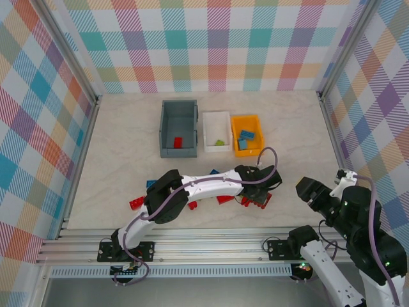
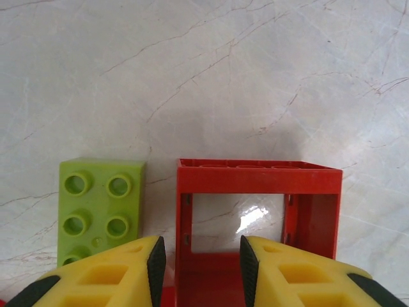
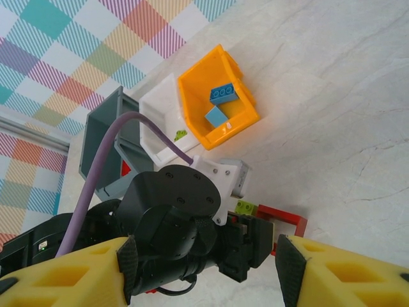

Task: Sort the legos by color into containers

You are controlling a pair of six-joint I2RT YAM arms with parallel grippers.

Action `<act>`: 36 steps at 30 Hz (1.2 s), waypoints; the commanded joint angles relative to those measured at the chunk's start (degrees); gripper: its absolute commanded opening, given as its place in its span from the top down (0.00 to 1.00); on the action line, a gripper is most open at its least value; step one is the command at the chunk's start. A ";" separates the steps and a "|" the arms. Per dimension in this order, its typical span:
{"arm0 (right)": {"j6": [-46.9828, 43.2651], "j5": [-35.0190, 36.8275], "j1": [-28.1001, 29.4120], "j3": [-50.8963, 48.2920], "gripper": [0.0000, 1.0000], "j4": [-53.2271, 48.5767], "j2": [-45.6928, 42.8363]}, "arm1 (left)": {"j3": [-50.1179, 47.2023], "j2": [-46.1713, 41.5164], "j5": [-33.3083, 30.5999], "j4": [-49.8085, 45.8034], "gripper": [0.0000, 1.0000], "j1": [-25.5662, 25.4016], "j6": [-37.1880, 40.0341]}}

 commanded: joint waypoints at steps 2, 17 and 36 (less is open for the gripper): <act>0.78 -0.70 -0.14 -0.12 0.39 -0.44 0.06 | 1.39 0.00 -1.70 -2.13 0.62 -0.67 0.66; 0.96 -0.98 -0.13 -1.13 0.39 -0.12 0.24 | 1.24 2.07 -0.21 -1.25 0.77 -0.74 0.27; -3.91 -9.24 -0.18 -5.34 0.40 7.46 3.31 | 0.19 -15.51 -11.35 -6.57 1.00 5.68 -3.14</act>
